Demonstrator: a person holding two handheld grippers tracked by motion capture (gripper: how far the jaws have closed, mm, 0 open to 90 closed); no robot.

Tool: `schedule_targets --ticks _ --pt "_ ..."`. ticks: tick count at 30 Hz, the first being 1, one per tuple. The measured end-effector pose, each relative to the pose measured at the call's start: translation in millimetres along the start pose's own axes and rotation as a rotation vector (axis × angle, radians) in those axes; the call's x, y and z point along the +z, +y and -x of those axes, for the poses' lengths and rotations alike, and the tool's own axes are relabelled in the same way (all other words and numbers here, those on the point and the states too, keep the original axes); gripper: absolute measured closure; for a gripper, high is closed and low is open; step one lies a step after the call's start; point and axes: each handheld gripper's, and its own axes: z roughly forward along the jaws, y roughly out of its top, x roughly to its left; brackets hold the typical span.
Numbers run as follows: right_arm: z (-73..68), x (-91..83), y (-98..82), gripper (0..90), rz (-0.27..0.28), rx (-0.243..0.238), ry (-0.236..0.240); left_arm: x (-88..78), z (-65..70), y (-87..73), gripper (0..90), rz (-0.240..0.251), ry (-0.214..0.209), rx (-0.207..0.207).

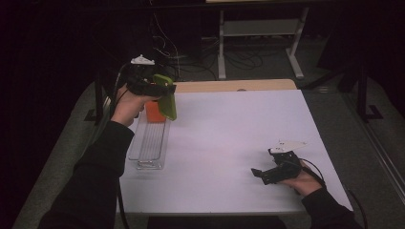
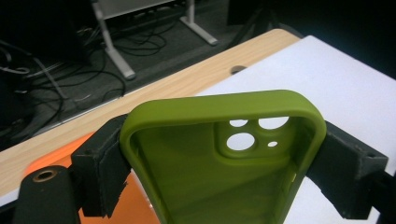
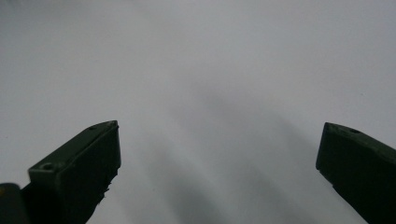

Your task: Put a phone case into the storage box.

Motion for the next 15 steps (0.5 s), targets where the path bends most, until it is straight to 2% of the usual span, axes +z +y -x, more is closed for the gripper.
schedule_targets --ticks 6,15 --pt "-0.6 0.7 0.7 0.0 0.009 -0.007 0.002 1.7 -21.3 -5.4 14.6 -0.030 0.070 -0.016" --pt "-1.8 0.5 1.1 0.0 0.007 -0.007 0.004 16.2 -45.6 -25.6 14.5 -0.090 0.131 -0.075"
